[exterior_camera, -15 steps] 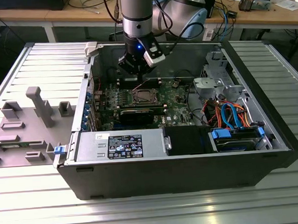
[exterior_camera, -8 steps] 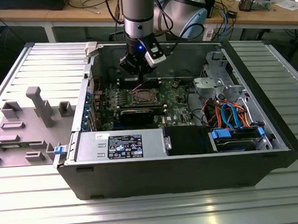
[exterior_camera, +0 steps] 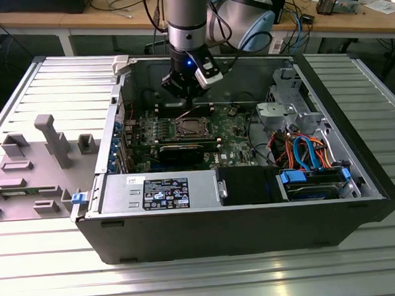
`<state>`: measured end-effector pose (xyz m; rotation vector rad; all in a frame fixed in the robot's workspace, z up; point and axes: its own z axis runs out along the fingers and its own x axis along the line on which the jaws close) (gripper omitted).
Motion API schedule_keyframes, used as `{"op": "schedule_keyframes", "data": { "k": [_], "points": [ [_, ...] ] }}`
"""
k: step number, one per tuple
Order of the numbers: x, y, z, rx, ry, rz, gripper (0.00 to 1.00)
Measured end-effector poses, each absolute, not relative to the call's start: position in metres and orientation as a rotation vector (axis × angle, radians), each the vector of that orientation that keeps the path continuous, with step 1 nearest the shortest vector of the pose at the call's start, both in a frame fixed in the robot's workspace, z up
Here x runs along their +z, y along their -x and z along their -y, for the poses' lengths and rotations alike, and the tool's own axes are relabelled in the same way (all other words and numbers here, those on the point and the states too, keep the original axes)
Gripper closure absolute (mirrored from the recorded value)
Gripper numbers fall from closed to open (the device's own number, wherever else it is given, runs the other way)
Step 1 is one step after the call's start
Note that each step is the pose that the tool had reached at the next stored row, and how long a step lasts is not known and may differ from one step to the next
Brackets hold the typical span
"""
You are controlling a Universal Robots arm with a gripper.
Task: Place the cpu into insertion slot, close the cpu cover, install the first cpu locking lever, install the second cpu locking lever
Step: 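Install the first cpu locking lever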
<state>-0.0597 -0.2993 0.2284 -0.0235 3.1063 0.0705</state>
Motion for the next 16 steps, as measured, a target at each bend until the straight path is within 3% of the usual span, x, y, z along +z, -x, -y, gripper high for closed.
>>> {"op": "schedule_keyframes", "data": {
  "k": [16],
  "points": [
    [0.2191, 0.0493, 0.2993, 0.056, -0.011, -3.106, 0.89]
  ]
}}
